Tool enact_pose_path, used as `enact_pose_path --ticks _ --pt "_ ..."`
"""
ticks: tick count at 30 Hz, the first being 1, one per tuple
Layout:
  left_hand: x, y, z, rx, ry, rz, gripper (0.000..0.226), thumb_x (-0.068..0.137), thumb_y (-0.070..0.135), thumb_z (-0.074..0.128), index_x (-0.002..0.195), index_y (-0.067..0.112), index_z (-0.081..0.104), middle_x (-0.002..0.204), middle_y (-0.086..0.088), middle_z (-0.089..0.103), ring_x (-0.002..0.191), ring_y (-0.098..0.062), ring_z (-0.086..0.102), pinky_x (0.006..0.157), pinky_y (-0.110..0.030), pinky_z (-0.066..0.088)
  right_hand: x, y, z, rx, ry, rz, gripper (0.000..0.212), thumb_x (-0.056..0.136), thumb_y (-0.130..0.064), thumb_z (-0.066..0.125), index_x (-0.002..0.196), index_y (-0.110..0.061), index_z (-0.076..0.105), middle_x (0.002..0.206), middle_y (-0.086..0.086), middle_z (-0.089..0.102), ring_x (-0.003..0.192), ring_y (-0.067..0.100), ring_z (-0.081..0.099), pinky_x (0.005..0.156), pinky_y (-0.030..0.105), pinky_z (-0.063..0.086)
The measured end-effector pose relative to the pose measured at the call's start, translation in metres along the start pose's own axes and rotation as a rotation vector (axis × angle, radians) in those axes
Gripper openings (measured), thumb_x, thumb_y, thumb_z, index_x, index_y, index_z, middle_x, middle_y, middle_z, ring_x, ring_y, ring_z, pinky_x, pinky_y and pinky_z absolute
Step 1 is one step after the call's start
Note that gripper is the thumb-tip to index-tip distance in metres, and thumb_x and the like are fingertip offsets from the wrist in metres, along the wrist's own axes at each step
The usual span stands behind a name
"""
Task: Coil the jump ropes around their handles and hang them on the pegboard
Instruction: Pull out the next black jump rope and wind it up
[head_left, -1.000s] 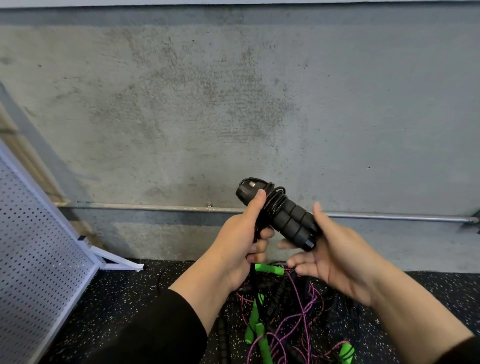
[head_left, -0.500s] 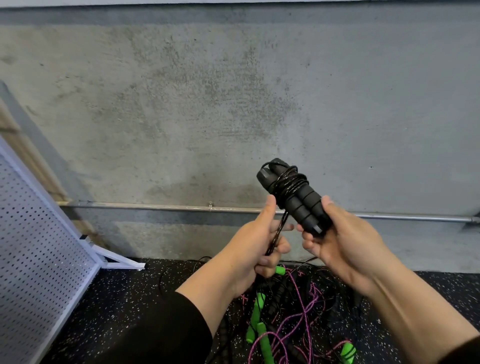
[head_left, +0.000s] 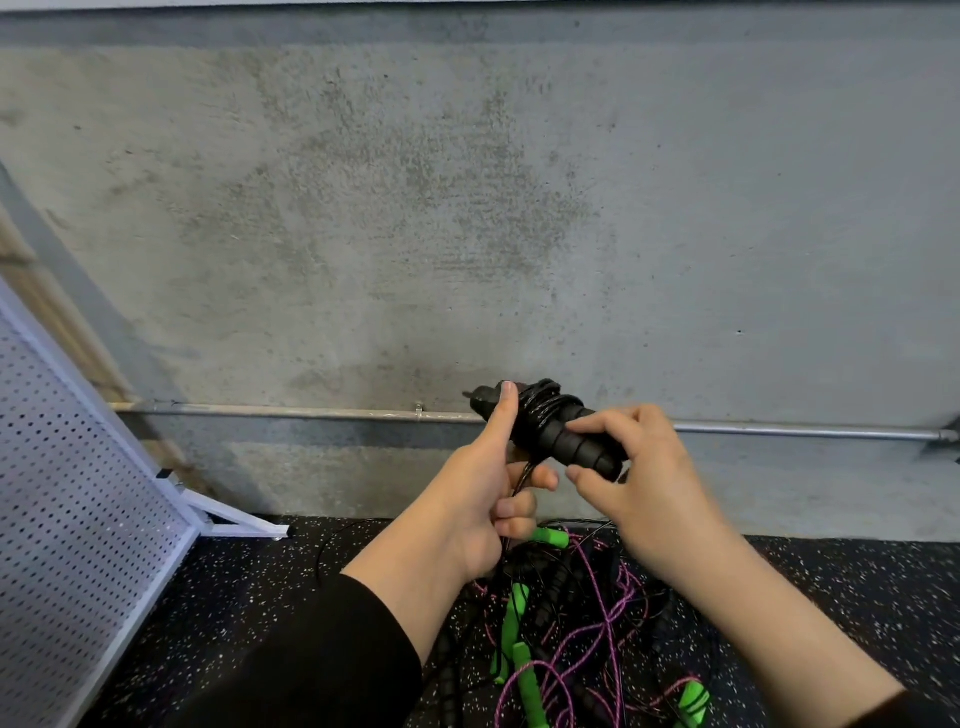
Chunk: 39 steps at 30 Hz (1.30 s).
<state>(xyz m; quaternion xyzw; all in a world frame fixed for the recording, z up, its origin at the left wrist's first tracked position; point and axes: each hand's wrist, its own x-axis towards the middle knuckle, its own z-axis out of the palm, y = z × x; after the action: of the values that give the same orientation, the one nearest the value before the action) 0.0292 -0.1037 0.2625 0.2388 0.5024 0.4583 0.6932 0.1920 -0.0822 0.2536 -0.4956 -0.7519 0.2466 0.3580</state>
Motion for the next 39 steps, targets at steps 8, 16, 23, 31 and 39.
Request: enact_pose_path --ticks 8,16,23,31,39 --pt "-0.001 0.002 -0.005 0.09 0.085 0.088 0.051 0.084 0.074 0.061 0.083 0.022 0.064 0.063 0.0 0.054 0.043 -0.009 0.021 0.041 -0.022 0.015 -0.003 -0.007 -0.004 0.188 -0.057 0.043 0.044 0.074 -0.055 0.077 0.11 -0.039 0.058 0.112 -0.011 0.054 0.096 -0.002 0.057 0.081 0.018 0.047" --pt "-0.002 0.001 0.0 0.231 0.001 0.176 0.047 0.089 0.07 0.057 0.087 0.023 0.057 0.065 0.001 0.05 0.044 -0.008 0.022 0.044 -0.022 0.015 -0.001 -0.008 -0.013 1.09 -0.368 0.675 0.062 0.101 -0.054 0.041 0.122 -0.004 0.07 0.1 0.027 0.07 0.064 0.027 0.062 0.058 0.031 0.058" --pt "-0.003 0.006 -0.004 0.355 0.055 0.143 0.058 0.086 0.077 0.055 0.102 0.022 0.068 0.068 0.001 0.053 0.047 -0.01 0.023 0.045 -0.022 0.016 0.003 -0.004 -0.013 1.069 -0.232 0.591 0.046 0.103 -0.037 0.051 0.123 0.002 0.063 0.092 0.02 0.056 0.06 0.02 0.048 0.056 0.029 0.044" --pt "-0.006 0.021 -0.021 0.431 0.1 0.069 0.091 0.081 0.086 0.043 0.102 0.005 0.077 0.057 0.006 0.044 0.045 -0.008 0.017 0.048 -0.023 0.012 0.008 0.007 -0.028 0.742 0.043 0.466 0.023 0.104 -0.026 0.054 0.122 -0.02 0.068 0.103 0.002 0.065 0.072 0.016 0.051 0.067 0.032 0.051" --pt "-0.003 0.009 -0.008 0.267 0.093 0.093 0.075 0.084 0.077 0.056 0.104 0.005 0.07 0.058 0.008 0.043 0.042 -0.005 0.022 0.037 -0.019 0.017 0.005 0.007 -0.011 0.089 -0.085 0.234 0.058 0.09 -0.024 0.075 0.143 -0.028 0.052 0.121 0.006 0.057 0.098 0.011 0.058 0.075 0.006 0.039"
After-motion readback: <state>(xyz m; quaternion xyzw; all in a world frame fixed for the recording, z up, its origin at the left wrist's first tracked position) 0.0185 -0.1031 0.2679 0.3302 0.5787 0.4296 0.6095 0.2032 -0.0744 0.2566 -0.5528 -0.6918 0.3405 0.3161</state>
